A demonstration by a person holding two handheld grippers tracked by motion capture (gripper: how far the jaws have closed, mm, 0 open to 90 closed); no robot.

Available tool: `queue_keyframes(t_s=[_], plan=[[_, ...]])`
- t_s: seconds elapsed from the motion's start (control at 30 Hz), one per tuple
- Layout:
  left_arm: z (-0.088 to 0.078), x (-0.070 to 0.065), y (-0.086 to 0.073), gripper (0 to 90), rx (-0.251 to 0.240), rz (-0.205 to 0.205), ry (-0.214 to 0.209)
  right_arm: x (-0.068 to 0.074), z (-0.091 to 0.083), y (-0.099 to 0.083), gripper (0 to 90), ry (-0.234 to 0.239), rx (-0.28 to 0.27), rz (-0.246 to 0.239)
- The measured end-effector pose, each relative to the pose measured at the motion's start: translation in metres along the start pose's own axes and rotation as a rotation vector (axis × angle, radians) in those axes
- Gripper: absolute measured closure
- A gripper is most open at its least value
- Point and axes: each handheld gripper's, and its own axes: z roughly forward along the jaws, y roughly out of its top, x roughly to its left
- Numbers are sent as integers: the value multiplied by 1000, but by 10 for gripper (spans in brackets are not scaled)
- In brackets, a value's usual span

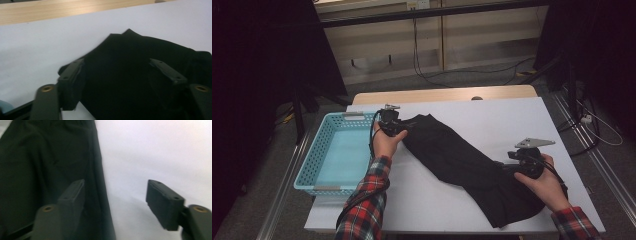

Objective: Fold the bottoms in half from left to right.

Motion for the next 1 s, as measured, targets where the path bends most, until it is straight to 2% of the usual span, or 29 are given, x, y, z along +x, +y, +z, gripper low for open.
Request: queue_keyframes(t_s=[0.1, 0.23, 0.37, 0.4, 0.47, 0.5, 0.53, 0.57, 0.63, 0.7, 0.73, 0.8, 0.93, 1.0], plan=[[-6, -7, -7, 230, -8, 14, -17, 0, 8, -2, 404, 0, 25, 12], [-13, -18, -18, 203, -9, 52, -36, 5, 19, 2, 479, 12, 40, 15], [-19, -25, -28, 190, -21, 63, -53, 14, 26, 6, 538, -13, 56, -35], [-21, -26, -30, 188, -20, 65, -54, 15, 27, 7, 583, -9, 58, -34], [-23, -28, -31, 187, 2, 98, -60, 17, 28, 8, 625, 3, 61, -46], [-24, -30, -32, 187, -10, 95, -58, 18, 29, 9, 659, -3, 65, -45], [-25, -30, -32, 187, -3, 117, -57, 18, 29, 10, 737, 2, 66, -44], [-26, -30, -33, 188, -4, 117, -61, 18, 30, 10, 780, 31, 63, -34], [-27, -31, -34, 188, -6, 121, -56, 19, 32, 10, 807, 36, 63, -43], [-27, -32, -34, 189, -6, 129, -62, 19, 33, 12, 891, 62, 72, -44], [-27, -33, -34, 189, -7, 130, -63, 18, 33, 12, 897, 78, 73, -39], [-28, -34, -34, 189, -12, 135, -64, 17, 33, 14, 900, 79, 78, -50], [-28, -34, -35, 189, -12, 137, -68, 3, 36, 19, 900, 66, 56, -8], [-27, -34, -35, 189, -12, 139, -71, -3, 39, 21, 900, 47, 64, -11]])
